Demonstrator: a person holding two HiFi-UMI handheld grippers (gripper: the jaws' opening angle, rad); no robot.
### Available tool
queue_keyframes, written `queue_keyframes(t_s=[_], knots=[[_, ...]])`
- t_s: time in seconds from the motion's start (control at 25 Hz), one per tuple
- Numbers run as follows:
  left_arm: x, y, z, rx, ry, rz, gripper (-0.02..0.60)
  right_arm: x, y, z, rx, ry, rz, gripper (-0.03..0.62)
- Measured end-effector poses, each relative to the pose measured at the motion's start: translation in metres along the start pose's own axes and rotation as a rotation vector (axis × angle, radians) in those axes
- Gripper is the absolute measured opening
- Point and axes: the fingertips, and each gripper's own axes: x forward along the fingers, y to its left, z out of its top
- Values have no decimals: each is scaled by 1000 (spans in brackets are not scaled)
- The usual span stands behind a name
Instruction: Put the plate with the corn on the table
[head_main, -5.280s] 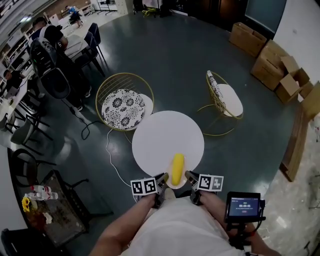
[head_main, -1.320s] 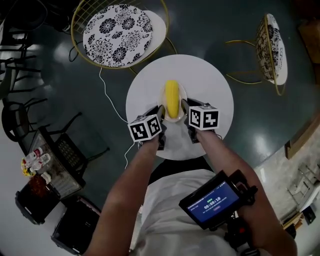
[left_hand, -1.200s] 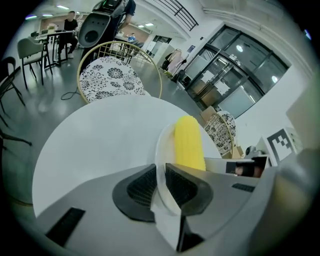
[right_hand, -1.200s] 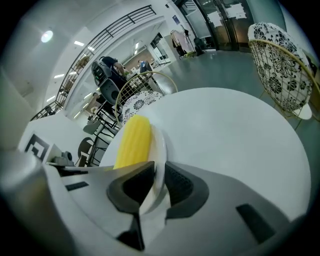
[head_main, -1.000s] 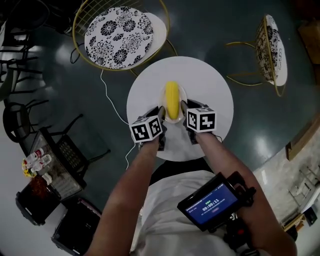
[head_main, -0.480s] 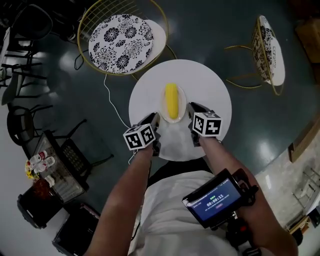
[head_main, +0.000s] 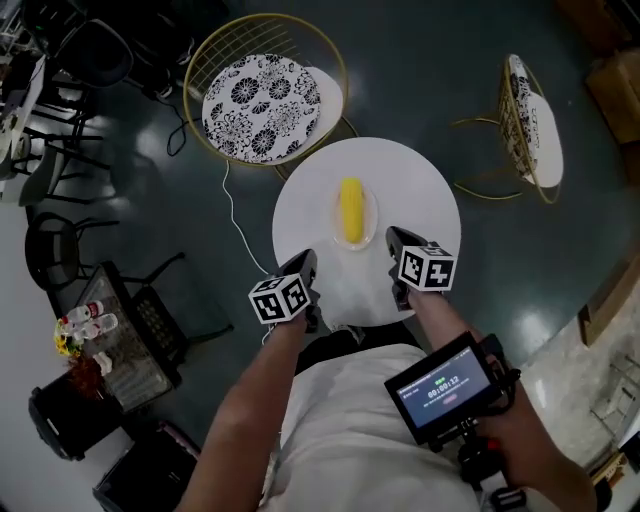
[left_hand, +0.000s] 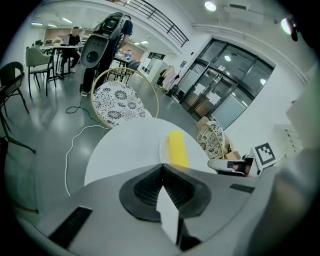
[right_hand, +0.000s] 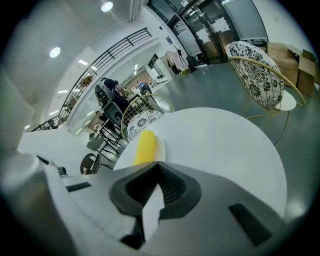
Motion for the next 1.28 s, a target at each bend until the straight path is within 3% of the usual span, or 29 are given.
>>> queue_keyframes(t_s=[0.28, 0.52, 0.76, 1.04, 1.28], knots=[[-32, -9, 6, 51, -39, -72, 6, -25, 26, -3, -45, -25, -2, 6], [-66, -20, 8, 139, -57, -144, 6, -58, 47, -21, -42, -53, 3, 6], [-104, -30, 5, 137, -100, -240, 6, -86, 69, -38, -33, -99, -2, 6], [-144, -26, -14, 181, -129, -301, 6, -113, 109, -57, -61, -164, 35, 6], [-168, -39, -25, 206, -153, -337, 6, -145, 117, -57, -67, -211, 64, 6]])
